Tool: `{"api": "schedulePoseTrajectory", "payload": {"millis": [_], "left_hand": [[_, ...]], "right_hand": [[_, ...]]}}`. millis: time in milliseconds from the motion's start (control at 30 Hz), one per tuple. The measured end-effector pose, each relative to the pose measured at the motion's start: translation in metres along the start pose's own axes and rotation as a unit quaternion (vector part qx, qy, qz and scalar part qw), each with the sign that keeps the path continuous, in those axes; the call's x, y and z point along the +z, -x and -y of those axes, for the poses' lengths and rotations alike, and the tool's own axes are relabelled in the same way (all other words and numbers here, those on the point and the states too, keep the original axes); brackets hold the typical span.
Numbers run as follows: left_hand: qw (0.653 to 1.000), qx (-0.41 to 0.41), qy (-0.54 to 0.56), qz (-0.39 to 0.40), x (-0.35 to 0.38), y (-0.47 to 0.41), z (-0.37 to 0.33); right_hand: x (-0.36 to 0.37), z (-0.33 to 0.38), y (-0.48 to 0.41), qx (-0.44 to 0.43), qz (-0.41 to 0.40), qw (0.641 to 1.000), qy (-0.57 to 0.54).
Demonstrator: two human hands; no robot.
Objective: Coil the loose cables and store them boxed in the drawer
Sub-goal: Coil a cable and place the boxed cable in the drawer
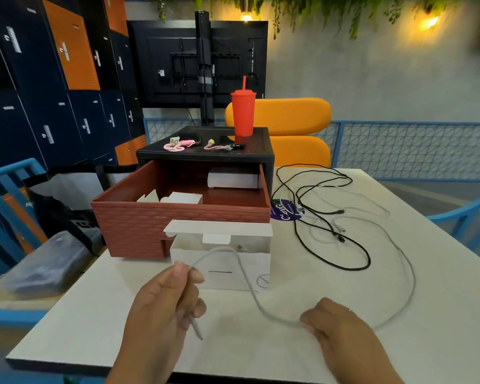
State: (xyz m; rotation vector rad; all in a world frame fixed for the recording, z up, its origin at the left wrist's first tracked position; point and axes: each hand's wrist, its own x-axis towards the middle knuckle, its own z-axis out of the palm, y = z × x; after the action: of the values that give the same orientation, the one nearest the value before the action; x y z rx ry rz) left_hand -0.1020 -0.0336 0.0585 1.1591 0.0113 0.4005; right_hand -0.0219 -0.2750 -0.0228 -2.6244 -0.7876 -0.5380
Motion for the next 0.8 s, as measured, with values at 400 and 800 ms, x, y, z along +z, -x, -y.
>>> {"api": "schedulePoseTrajectory", "payload": {"millis": [400,800], "left_hand": [[0.996,0.072,-0.002,0.062,0.04,-0.007,0.007],[0.967,0.028,-0.171,0.189,0.04,0.008,0.026]], "right_hand": [[-0.02,0.07,0.003,-0.071,-0.077,0.993,-0.048],[-0.076,0.062,-0.026,-0.098,-0.177,0.965,-0.169]]}}
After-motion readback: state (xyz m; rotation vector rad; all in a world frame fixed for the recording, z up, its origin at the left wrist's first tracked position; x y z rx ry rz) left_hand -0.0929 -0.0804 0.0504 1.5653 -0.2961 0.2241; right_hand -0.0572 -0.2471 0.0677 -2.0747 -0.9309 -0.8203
